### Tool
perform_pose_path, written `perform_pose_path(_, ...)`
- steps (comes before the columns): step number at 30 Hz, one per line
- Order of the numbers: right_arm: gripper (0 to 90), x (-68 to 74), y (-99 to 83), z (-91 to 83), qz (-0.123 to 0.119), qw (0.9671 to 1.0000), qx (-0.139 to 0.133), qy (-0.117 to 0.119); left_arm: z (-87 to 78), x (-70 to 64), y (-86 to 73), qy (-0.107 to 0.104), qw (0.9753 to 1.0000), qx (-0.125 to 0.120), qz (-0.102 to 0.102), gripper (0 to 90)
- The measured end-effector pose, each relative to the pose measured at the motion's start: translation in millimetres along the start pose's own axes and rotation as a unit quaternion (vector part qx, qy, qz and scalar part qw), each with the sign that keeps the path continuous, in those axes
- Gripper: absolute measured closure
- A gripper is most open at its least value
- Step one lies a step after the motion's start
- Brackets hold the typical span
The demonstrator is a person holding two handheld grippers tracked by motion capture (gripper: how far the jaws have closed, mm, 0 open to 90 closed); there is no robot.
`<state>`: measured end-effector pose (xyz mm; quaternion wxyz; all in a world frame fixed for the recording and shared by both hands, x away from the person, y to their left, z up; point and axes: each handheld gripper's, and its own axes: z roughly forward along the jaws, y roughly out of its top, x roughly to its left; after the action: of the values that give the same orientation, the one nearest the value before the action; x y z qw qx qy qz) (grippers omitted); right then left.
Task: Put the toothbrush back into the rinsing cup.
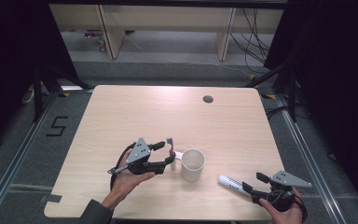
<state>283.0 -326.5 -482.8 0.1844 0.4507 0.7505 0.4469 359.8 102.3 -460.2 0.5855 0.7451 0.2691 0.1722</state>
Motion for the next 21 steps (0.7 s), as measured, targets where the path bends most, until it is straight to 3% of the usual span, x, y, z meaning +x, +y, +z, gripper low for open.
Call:
perform_pose_path(4,27.2,0.8,0.3,-1.0,0.009,0.9999,0.006,0.004,-5.9,-1.8,0.6,0.001,0.9999,0.010,-0.003,33.1)
perform_pose_path(9,27.1,-0.3,0.5,-1.1,0.001,1.0000,0.003,-0.001,-17.3,-2.3,0.6,0.000,0.9998,0.017,-0.012,29.3)
perform_pose_path(10,27.1,1.1,0.3,-1.2,0.011,0.9999,0.007,0.004,-20.0,-2.7,0.0,0.002,0.9997,0.020,-0.015,28.6)
perform_pose_path(17,27.1,0.3,0.2,-0.1,0.004,1.0000,-0.002,-0.002,-31.3,-1.3,-6.2,0.007,0.9992,0.034,-0.019,26.5)
perform_pose_path(21,27.2,0.4,-0.1,-0.3,0.009,0.9999,0.005,-0.005,-37.3,0.4,-11.1,0.008,0.9988,0.032,-0.036,25.7)
